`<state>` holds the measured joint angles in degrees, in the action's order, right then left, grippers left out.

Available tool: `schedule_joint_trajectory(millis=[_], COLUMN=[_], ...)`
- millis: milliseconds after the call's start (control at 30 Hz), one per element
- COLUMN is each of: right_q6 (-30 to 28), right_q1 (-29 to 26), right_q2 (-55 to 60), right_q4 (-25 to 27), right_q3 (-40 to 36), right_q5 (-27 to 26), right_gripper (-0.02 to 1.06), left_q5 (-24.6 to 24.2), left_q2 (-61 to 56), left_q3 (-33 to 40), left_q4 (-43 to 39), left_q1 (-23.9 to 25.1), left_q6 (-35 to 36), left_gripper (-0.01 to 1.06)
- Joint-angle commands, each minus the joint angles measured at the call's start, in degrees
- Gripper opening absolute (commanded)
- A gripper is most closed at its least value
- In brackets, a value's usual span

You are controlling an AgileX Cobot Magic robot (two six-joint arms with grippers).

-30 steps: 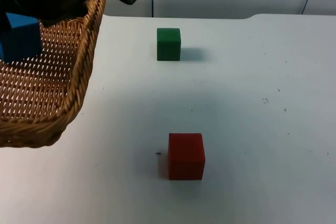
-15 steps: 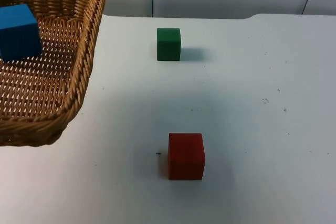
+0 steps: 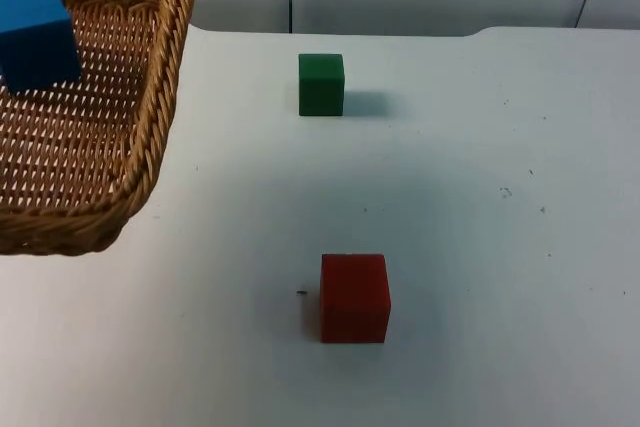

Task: Pick up the basket with the left hand and place the blue cube into the basket with the right hand.

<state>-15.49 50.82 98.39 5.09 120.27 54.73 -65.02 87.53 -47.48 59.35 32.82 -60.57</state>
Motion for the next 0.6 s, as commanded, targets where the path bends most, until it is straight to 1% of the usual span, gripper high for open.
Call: schedule_joint_trajectory(millis=[0, 67, 200, 467, 567], right_q6=[-1.5, -1.9, -3.6, -5.2, -5.7], right_q1=[0.3, 0.3, 0.3, 0.3, 0.3], right_q2=[-2.4, -3.4, -6.4, -8.9, -9.3], right_q4=[-0.1, -0.1, 0.2, 1.3, 1.3], right_q3=[0.5, 0.5, 0.5, 0.5, 0.4], right_q5=[2.3, 3.1, 5.7, 9.3, 9.8], right_gripper=[0.96, 0.96, 0.96, 0.96, 0.96], left_q5=[0.0, 0.4, 1.5, 2.7, 6.6], left_q2=[1.1, 1.9, 4.4, 7.8, 8.6], left_q3=[-0.5, -0.5, -0.5, -0.5, -0.5], left_q4=[3.1, 3.4, 6.7, 7.4, 7.1], left_q1=[0.1, 0.1, 0.0, -0.4, -3.2], left_q6=[-1.1, -1.5, -5.1, -6.7, -7.0], left_gripper=[0.0, 0.0, 0.0, 0.0, 0.0])
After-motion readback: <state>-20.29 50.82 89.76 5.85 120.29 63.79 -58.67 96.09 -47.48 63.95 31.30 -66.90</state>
